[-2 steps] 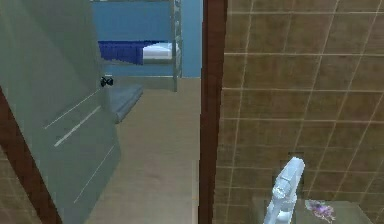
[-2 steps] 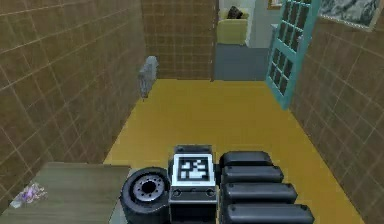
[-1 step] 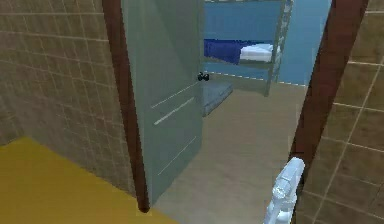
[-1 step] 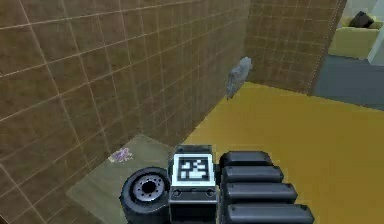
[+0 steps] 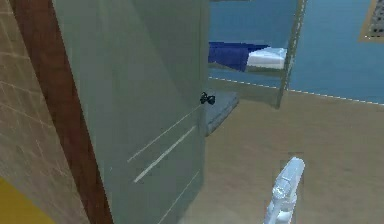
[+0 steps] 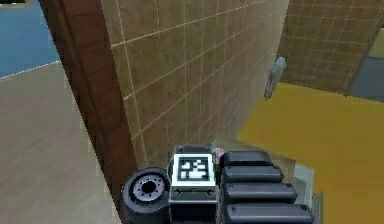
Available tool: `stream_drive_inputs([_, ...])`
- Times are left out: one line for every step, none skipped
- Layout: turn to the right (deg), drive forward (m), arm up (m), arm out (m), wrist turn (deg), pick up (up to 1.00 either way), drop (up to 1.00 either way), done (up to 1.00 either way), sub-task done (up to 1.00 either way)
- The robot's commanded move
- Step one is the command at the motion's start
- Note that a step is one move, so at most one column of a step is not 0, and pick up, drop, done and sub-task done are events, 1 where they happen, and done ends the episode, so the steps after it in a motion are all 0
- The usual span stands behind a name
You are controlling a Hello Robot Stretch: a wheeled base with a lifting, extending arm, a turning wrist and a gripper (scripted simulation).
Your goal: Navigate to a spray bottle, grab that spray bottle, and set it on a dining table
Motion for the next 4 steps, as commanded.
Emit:
stream_drive_inputs([39.0,0.0,0.0,0.0,0.0,0.0,0.0,0.0,0.0])
stream_drive_inputs([0.0,0.8,0.0,0.0,0.0,0.0,0.0,0.0,0.0])
stream_drive_inputs([45.0,0.0,0.0,0.0,0.0,0.0,0.0,0.0,0.0])
stream_drive_inputs([0.0,1.0,0.0,0.0,0.0,0.0,0.0,0.0,0.0])
